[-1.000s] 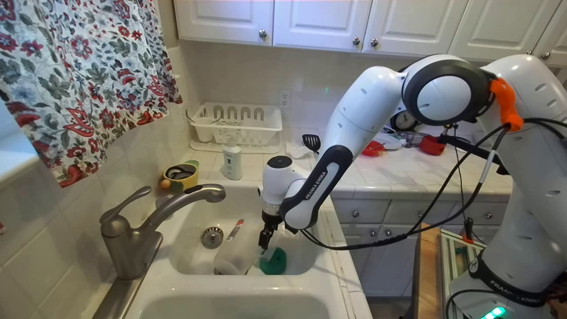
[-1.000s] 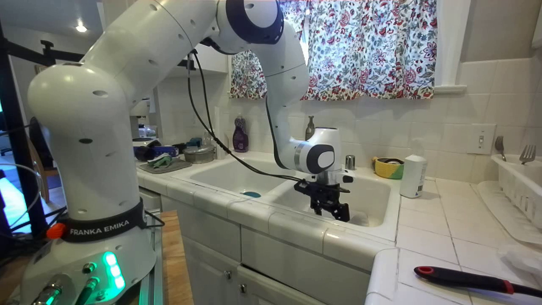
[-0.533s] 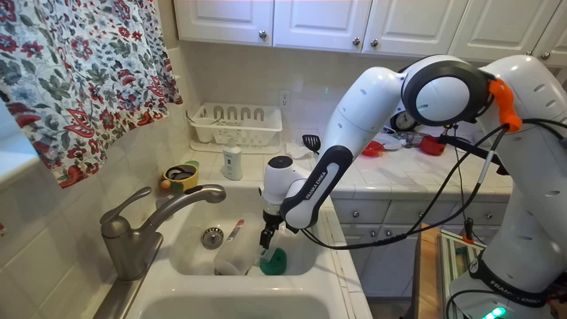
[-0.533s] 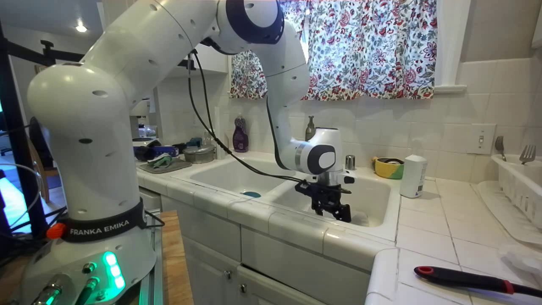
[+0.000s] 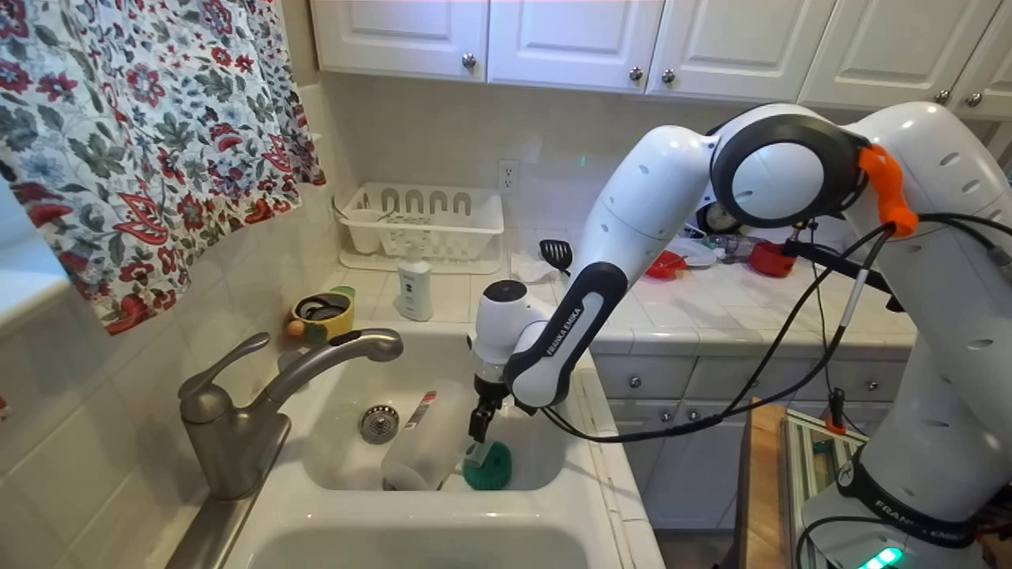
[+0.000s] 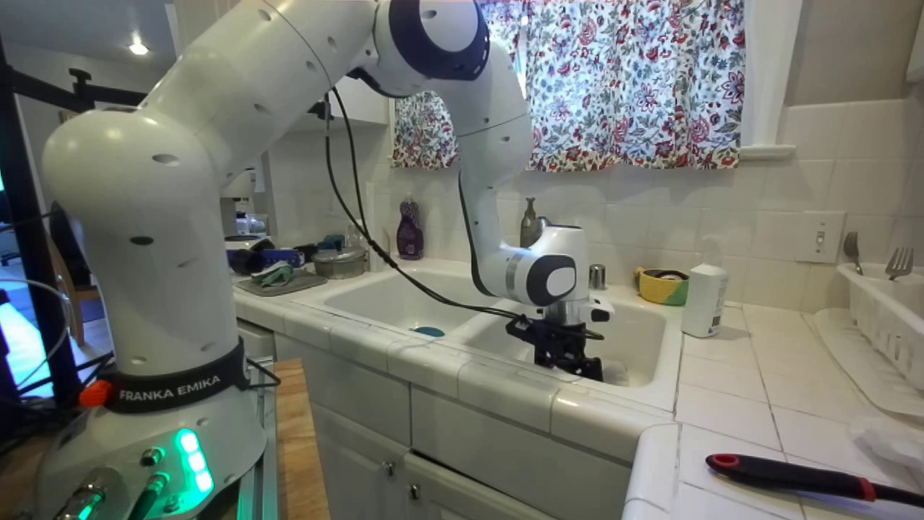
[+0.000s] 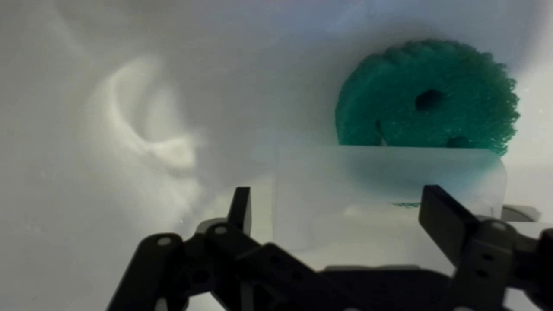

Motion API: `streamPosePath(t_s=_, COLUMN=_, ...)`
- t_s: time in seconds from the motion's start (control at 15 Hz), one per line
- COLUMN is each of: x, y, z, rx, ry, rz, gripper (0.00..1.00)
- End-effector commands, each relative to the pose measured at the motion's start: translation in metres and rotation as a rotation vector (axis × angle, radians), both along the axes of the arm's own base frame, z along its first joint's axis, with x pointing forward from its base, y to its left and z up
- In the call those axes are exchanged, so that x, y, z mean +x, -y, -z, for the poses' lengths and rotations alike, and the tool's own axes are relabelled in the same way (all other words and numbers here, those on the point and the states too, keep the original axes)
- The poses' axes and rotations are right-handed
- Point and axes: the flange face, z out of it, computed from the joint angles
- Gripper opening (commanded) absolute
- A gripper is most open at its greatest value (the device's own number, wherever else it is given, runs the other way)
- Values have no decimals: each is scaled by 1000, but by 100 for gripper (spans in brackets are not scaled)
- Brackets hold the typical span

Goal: Pick up the jar from the sink and put it on the right side of the sink

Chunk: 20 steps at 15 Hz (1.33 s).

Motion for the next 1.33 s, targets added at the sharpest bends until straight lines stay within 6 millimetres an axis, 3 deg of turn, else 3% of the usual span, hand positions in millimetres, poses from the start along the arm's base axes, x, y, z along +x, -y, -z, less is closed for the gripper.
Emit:
streamPosePath(t_s=0.0, x=9, y=8, z=6, rx=15, ry=30, rz=0, gripper=100)
streamPosePath(t_s=0.13, x=10, y=10, z=5, rx=17, ry=39, rz=4, gripper=99)
streamPosePath(t_s=0.2, x=11, y=11, z=5, rx=17, ry=37, rz=9, gripper=88)
streamPosePath(t_s=0.27, x=11, y=12, z=5, rx=11, ry=37, rz=15, gripper=97)
streamPosePath(t_s=0.47, x=12, y=14, z=4, rx=13, ry=34, rz=16, gripper=98)
streamPosePath(t_s=0.53, x=12, y=14, z=4, rx=14, ry=34, rz=14, gripper=90)
streamPosePath(t_s=0.6, x=11, y=14, z=4, rx=16, ry=34, rz=12, gripper=76)
streamPosePath(t_s=1.27, x=12, y=18, z=4, rx=18, ry=31, rz=-5, gripper=4)
